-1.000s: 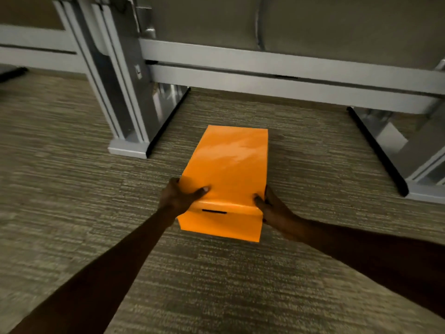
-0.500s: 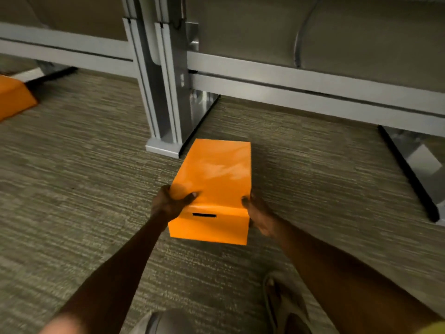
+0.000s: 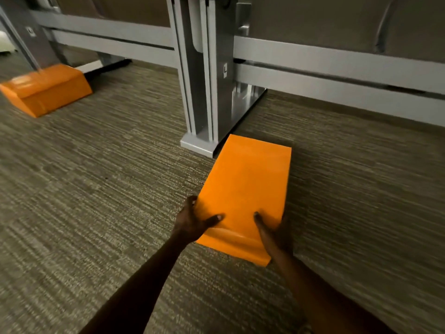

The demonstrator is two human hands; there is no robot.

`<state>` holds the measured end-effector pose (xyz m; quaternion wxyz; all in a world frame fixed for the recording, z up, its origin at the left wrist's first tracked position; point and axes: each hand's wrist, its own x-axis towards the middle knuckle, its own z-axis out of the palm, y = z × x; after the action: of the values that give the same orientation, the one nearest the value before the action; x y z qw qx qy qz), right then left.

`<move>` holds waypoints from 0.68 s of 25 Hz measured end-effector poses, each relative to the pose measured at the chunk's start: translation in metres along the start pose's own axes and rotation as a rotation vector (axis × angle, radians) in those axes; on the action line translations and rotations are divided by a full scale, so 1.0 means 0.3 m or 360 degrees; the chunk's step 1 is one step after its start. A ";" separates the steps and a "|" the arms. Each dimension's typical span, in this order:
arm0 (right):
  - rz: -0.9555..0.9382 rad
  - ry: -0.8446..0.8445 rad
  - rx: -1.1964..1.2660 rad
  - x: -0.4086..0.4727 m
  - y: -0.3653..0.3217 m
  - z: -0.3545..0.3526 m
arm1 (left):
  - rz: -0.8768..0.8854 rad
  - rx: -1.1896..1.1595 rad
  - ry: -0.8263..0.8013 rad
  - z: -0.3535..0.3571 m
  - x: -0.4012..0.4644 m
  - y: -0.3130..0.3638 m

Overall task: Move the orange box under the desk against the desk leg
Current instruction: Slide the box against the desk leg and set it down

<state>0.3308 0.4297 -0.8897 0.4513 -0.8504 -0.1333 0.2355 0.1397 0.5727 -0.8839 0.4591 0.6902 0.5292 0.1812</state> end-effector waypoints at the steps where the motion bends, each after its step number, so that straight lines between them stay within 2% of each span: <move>1: -0.0005 0.0039 0.0007 0.011 -0.005 0.013 | 0.0001 -0.0054 -0.0038 -0.001 0.009 0.001; 4: -0.0005 0.0104 0.0002 0.051 -0.017 0.042 | 0.0024 -0.0106 -0.0059 -0.015 0.055 0.040; 7: -0.0100 0.0172 0.0014 0.096 -0.058 0.076 | 0.0109 0.0024 0.0013 -0.033 0.126 0.085; 12: -0.0217 0.0243 0.0092 0.157 -0.150 0.150 | 0.0384 0.0166 0.0012 -0.103 0.240 0.151; 15: -0.0273 0.0143 0.0052 0.173 -0.152 0.180 | 0.0279 0.0358 0.0088 -0.116 0.294 0.142; 17: -0.0269 0.0106 0.0022 0.176 -0.151 0.193 | 0.0212 0.0465 -0.0016 -0.125 0.298 0.116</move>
<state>0.3451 0.5191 -0.8948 0.4796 -0.8403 -0.1879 0.1692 0.1652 0.6689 -0.8571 0.3434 0.7840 0.5008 0.1289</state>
